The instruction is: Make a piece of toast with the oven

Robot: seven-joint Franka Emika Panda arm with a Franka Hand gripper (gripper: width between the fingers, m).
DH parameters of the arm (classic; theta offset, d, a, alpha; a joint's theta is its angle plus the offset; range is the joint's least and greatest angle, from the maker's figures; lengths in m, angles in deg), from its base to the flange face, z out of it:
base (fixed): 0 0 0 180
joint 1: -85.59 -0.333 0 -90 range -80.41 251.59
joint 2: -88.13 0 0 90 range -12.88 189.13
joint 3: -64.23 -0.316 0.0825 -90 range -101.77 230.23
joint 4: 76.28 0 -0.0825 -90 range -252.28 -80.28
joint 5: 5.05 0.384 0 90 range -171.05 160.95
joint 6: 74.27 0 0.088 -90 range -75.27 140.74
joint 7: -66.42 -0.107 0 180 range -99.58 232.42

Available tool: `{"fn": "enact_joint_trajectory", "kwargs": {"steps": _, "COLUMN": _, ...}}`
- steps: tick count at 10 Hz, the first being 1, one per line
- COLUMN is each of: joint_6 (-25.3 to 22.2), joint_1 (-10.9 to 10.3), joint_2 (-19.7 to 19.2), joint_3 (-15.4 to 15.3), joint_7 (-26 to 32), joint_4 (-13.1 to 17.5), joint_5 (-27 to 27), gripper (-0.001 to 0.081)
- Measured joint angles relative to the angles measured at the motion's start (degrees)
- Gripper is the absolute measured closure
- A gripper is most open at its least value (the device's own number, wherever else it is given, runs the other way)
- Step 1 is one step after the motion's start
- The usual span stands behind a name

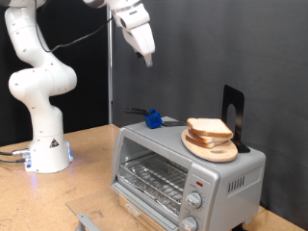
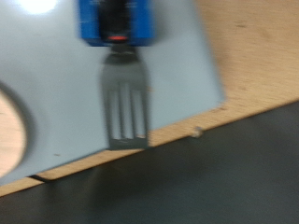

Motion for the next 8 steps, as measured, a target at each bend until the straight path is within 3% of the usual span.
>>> {"fn": "enact_joint_trajectory", "kwargs": {"steps": 1, "joint_6": 3.0, "joint_1": 0.0, "joint_2": -0.1, "joint_3": -0.5, "joint_7": 0.7, "joint_4": -2.0, "joint_5": -0.3, "gripper": -0.0002}}
{"fn": "enact_joint_trajectory", "kwargs": {"steps": 5, "joint_6": 7.9, "joint_1": -0.6, "joint_2": -0.8, "joint_3": -1.4, "joint_7": -0.3, "joint_4": -7.0, "joint_5": 5.1, "gripper": -0.0002}}
{"fn": "enact_joint_trajectory", "kwargs": {"steps": 8, "joint_6": 11.9, "joint_1": -0.6, "joint_2": -2.3, "joint_3": -3.1, "joint_7": -0.9, "joint_4": -10.3, "joint_5": 5.5, "gripper": -0.0002}}
